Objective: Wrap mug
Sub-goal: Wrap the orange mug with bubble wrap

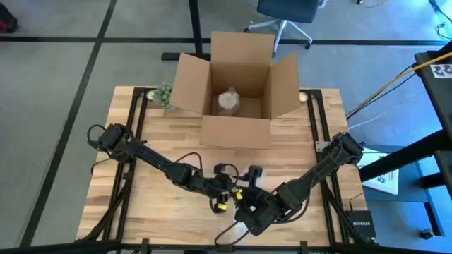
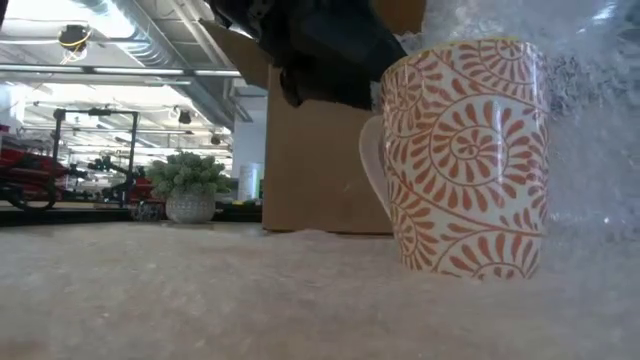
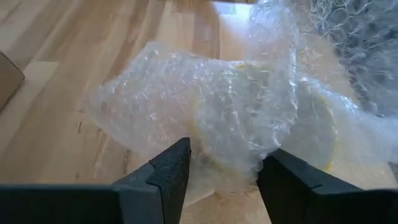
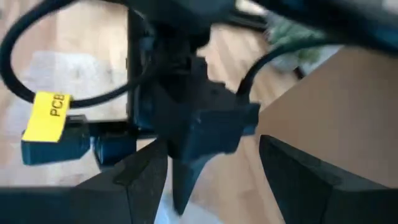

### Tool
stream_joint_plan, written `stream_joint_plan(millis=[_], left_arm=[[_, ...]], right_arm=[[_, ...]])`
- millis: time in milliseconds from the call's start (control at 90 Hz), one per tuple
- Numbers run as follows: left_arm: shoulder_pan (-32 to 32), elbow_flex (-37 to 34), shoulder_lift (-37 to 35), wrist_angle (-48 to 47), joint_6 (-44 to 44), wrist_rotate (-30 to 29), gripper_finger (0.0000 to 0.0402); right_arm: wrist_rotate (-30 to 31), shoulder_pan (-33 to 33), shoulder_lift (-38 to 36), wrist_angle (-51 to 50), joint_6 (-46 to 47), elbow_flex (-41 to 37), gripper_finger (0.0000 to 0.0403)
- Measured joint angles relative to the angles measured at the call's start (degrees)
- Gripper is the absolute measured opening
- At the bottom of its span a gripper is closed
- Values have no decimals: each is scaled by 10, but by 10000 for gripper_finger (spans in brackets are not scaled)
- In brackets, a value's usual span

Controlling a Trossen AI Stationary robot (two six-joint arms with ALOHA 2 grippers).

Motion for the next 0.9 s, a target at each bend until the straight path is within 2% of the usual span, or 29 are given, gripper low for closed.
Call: stream_joint_plan(millis=[100,200,344,500,567,644,733,822,900], left_arm=[[0,0,0,-1,0,-1,154],[-1,0,0,-6,0,0,154],[-1,0,0,-7,6,3,154],[-1,0,-1,-8,-2,3,154],[-1,0,-1,-8,-2,3,154],[-1,0,-1,-7,-2,3,154],[-1,0,-1,-7,-2,5,154],[-1,0,-1,-6,-2,6,154],[-1,0,-1,-6,-2,6,154]], right_arm=[[0,0,0,5,0,0,237],[-62,5,0,-21,39,14,237],[-159,32,0,-106,151,37,237],[-235,78,-2,-221,286,53,237],[-263,96,-2,-255,345,38,237],[-282,114,-2,-244,390,-3,237],[-282,125,-2,-205,422,-59,237],[-225,123,-1,-148,434,-104,237],[-163,115,1,-113,399,-105,237]])
